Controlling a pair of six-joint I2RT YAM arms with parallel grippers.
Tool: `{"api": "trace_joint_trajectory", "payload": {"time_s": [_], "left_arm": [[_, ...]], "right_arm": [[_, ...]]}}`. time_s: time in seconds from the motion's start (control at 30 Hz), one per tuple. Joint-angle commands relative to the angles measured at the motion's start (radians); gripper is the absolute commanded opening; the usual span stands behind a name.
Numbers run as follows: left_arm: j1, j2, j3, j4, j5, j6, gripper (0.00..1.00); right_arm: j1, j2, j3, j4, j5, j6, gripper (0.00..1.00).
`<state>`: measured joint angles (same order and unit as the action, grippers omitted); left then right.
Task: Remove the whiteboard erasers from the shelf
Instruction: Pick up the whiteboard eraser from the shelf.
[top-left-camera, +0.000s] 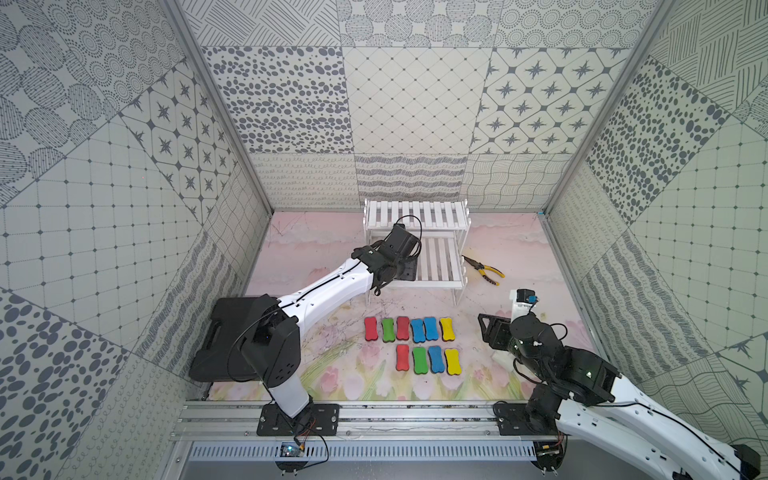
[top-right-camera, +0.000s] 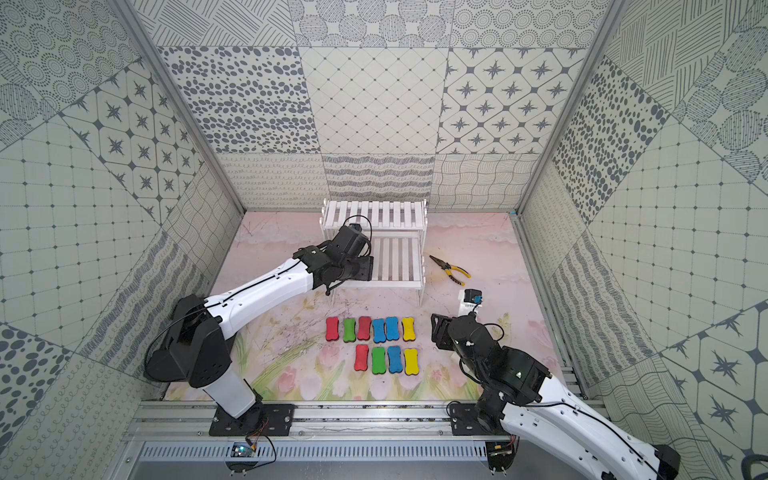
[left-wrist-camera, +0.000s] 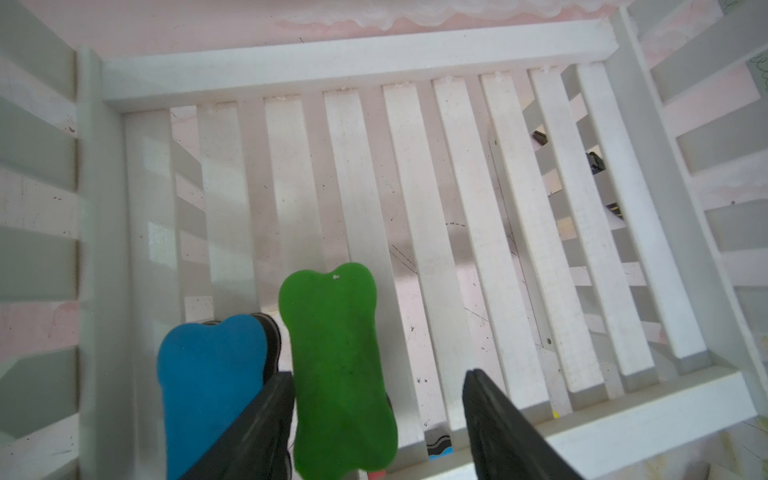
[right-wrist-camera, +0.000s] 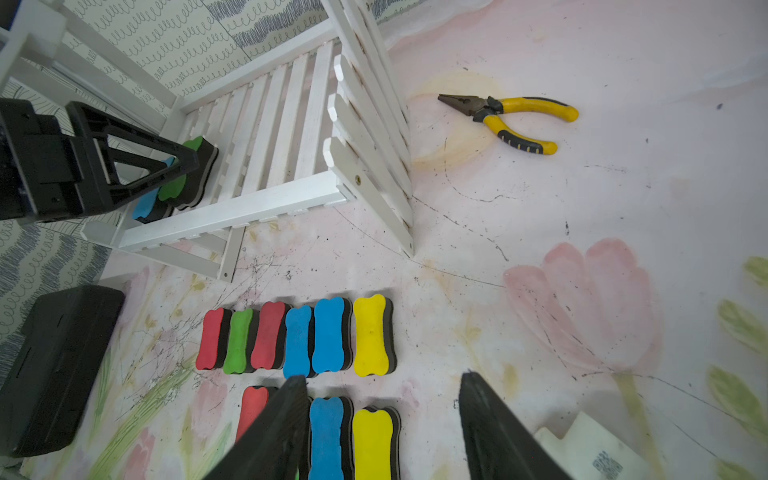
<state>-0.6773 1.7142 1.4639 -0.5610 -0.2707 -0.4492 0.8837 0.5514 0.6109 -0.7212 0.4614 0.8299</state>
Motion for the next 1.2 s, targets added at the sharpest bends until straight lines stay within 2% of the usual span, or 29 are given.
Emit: {"api": "trace_joint_trajectory", "payload": {"time_s": [0.0,0.17,0.77,0.97,1.17], "left_arm": [[0.006,0.018,0.034,-0.027,-0.033,0.02,0.68],[0.006,0.063,0.078,-0.071,-0.041,0.016,0.65],[0.004,0.098,0.098,-0.093,-0.055,-0.006,0.35],[-0.021,-0.01,0.064,-0.079,-0.06,-0.023,0.34],[-0.105,-0.216,-0.104,-0.057,-0.093,-0.081,0.34]], "right_arm": [[-0.006,-0.003,-0.014,0.037,0.005,0.003,0.62],[-0.006,-0.007,-0.013,0.037,0.004,0.004,0.62],[-0.007,-0.015,-0.02,0.037,0.011,0.015,0.62],[-0.007,-0.016,-0.01,0.037,0.012,0.014,0.62],[-0.007,-0.015,-0.014,0.037,0.005,0.02,0.62]]}}
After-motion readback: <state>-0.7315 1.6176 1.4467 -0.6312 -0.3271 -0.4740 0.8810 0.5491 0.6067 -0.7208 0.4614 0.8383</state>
